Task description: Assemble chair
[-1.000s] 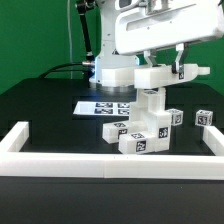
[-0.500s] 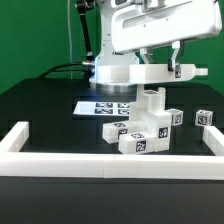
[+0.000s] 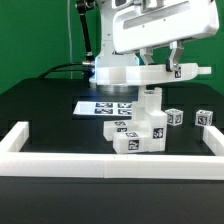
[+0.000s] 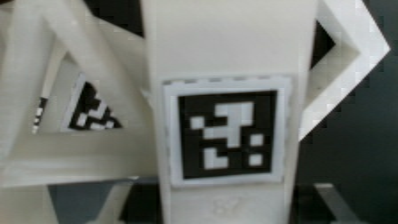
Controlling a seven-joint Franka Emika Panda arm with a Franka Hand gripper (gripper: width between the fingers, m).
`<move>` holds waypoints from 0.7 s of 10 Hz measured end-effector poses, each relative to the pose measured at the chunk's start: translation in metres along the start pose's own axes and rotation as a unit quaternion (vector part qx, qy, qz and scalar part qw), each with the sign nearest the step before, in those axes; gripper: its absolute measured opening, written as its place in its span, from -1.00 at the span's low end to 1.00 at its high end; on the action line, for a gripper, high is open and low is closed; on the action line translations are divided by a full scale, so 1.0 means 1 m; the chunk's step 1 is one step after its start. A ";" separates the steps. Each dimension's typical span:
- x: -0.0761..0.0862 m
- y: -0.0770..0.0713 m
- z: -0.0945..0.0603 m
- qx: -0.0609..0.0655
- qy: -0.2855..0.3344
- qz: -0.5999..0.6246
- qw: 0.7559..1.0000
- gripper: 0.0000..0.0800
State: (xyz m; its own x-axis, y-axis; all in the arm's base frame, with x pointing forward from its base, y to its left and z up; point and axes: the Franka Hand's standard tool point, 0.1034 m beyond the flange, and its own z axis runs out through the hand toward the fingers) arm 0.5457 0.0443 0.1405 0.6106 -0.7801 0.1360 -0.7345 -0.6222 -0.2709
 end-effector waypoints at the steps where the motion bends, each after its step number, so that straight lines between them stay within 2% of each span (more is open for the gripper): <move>1: 0.001 0.001 0.000 -0.002 -0.006 0.018 1.000 -0.26; 2: 0.003 0.001 -0.001 -0.002 -0.010 0.045 0.999 -0.26; 7: 0.006 0.001 -0.002 -0.002 -0.010 -0.022 1.000 -0.26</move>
Offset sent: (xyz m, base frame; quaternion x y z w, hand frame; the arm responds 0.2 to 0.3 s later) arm 0.0023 -0.0030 0.0045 -0.0013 0.0016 -0.0070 1.0000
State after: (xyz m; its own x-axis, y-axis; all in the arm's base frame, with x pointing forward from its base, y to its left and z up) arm 0.5483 0.0391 0.1429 0.6479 -0.7509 0.1280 -0.7082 -0.6557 -0.2618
